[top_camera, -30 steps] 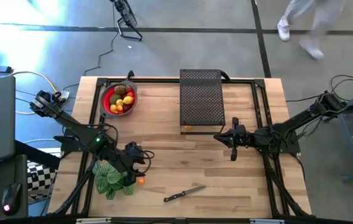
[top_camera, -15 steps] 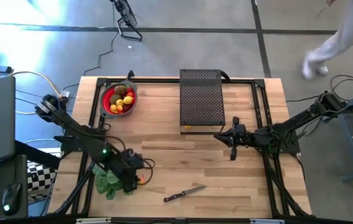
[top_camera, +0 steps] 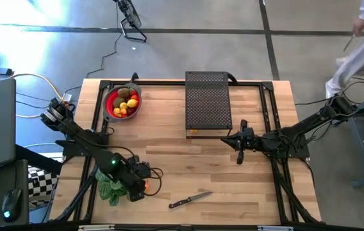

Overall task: Pick & Place Fruit
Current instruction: Put the orange pear into the strainer bowl

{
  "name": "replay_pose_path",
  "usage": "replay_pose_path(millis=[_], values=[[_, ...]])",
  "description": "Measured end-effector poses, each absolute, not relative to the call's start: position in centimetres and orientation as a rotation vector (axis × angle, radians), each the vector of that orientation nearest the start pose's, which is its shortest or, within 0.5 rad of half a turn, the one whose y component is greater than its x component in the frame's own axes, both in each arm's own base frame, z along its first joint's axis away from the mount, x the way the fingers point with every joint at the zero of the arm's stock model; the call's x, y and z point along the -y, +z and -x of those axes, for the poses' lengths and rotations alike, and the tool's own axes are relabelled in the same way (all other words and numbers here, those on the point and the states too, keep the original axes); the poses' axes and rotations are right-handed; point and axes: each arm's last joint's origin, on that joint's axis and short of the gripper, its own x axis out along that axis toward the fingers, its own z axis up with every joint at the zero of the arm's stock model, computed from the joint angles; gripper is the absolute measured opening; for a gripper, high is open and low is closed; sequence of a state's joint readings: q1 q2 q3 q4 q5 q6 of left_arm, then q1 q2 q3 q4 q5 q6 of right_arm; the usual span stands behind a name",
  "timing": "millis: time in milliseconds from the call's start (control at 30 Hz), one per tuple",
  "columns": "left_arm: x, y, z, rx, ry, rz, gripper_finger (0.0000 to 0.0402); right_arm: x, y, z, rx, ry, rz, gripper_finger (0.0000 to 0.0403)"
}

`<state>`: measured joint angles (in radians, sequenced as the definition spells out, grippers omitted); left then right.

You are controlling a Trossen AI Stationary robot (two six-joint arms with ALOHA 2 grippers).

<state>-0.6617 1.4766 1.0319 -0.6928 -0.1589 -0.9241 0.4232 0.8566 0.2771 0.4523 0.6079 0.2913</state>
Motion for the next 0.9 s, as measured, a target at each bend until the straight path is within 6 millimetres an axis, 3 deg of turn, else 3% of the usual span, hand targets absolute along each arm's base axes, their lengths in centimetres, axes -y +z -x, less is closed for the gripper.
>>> replay_pose_path(millis=[167,467,900], values=[[17.6,22.9,-23.4,-1.176,0.097,0.33,0.0261,-5.7,20.7,-16.7,-0.083,-0.197,-0.228,0.0003],[18.5,21.4,-24.4,-1.325,0.142,0.216,0.0261,-5.7,20.7,-16.7,-0.086,-0.191,-0.227,0.0003],[18.9,21.5,-24.9,-1.286,0.101,0.226,0.0261,-5.7,20.6,-16.7,-0.098,-0.192,-0.221,0.0003]])
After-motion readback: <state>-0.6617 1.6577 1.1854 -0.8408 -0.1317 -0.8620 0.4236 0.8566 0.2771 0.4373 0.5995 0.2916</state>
